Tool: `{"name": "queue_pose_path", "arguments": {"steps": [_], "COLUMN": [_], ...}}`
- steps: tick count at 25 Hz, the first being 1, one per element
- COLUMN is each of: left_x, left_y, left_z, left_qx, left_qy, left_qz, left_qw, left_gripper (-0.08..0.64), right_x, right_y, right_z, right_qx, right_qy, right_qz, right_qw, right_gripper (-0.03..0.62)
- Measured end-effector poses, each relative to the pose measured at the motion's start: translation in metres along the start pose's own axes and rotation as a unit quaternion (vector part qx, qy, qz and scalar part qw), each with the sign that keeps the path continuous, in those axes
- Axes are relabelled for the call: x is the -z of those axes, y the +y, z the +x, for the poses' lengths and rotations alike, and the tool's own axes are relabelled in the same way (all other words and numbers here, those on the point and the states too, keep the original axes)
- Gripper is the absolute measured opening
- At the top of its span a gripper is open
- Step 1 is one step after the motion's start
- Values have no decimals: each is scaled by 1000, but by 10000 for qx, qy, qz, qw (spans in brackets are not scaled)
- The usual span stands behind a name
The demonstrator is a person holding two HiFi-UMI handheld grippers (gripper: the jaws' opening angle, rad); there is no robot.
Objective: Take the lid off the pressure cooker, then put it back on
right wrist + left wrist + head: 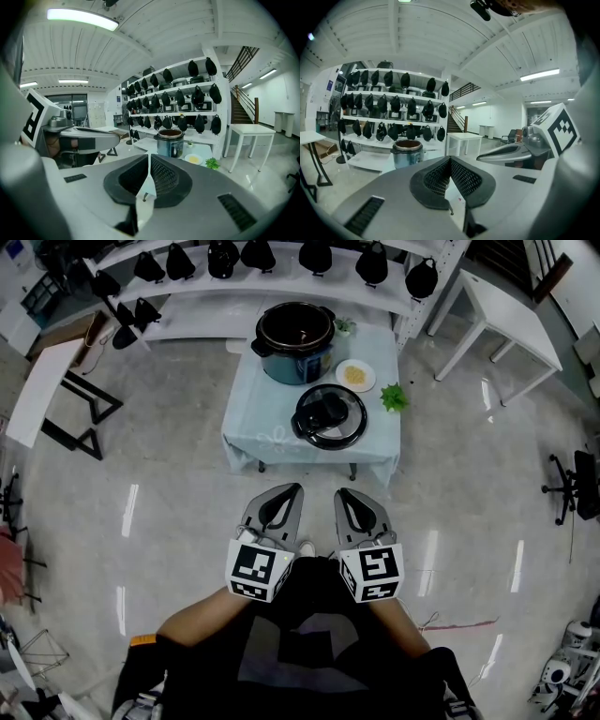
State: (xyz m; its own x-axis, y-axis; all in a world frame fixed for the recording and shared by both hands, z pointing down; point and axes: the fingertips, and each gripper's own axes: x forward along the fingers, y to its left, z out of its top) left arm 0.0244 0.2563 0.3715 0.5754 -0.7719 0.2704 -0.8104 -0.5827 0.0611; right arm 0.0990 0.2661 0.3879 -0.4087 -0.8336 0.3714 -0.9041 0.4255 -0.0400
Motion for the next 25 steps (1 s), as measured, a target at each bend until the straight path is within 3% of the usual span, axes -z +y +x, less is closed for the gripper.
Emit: {"name": "queue_pose_path", "arguments": {"steps": [25], "left_x": [6], "left_y": [33], "left_z": [11], "left_qx": [-132], "left_qy": [125], "left_qz": [-63], "left_qw": [9998], "left_gripper": [8], "right_x": [-1], "right_y": [7], "right_z": [37], "right_qx": [-153], "right_qy": [145], "right_qz": [72], "right_qw": [9998], "right_gripper": [32]}}
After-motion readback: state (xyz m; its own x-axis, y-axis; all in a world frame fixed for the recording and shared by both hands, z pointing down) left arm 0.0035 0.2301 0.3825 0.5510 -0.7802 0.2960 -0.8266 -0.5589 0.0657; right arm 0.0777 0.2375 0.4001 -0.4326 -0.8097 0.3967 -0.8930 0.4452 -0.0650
